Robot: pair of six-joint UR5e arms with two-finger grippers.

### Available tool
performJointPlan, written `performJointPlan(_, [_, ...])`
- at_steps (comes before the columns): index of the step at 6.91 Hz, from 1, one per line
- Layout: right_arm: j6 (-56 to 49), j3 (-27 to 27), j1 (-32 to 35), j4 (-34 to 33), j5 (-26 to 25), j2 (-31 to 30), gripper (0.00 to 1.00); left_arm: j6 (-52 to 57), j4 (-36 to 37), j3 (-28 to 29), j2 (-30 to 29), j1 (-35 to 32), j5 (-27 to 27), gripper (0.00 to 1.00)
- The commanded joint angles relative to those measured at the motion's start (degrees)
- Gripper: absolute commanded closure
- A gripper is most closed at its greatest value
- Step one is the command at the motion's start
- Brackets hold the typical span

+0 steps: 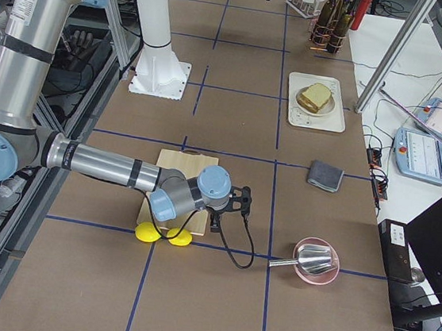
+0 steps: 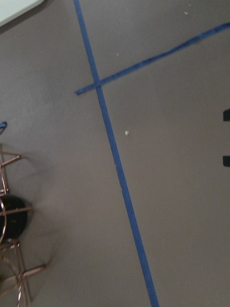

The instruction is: Make sandwich and place on tray

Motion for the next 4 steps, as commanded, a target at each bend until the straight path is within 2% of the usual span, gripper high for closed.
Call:
performJointPlan(1, [-4.3, 0.7, 1.7, -4.7, 0.2, -0.9, 0.0, 20.9, 17.3, -0.7, 1.2, -10.6, -1.4, 0.64])
performJointPlan(2, [-7.7, 2.1, 2.5, -11.7, 0.1, 1.8, 0.0, 23.5, 26.9, -0.8, -1.7, -12.7, -1.4, 0.6])
performJointPlan(3, [-14.2, 3.8, 4.5, -21.3, -0.4, 5.3, 0.0, 23.5, 31.7, -0.7, -3.7, -12.9, -1.4, 0.56])
performJointPlan(4, [-22.9, 6.3, 7.4, -32.4, -1.8, 7.7, 0.0, 23.5, 32.0, -0.1, -3.8, -12.9, -1.4, 0.52])
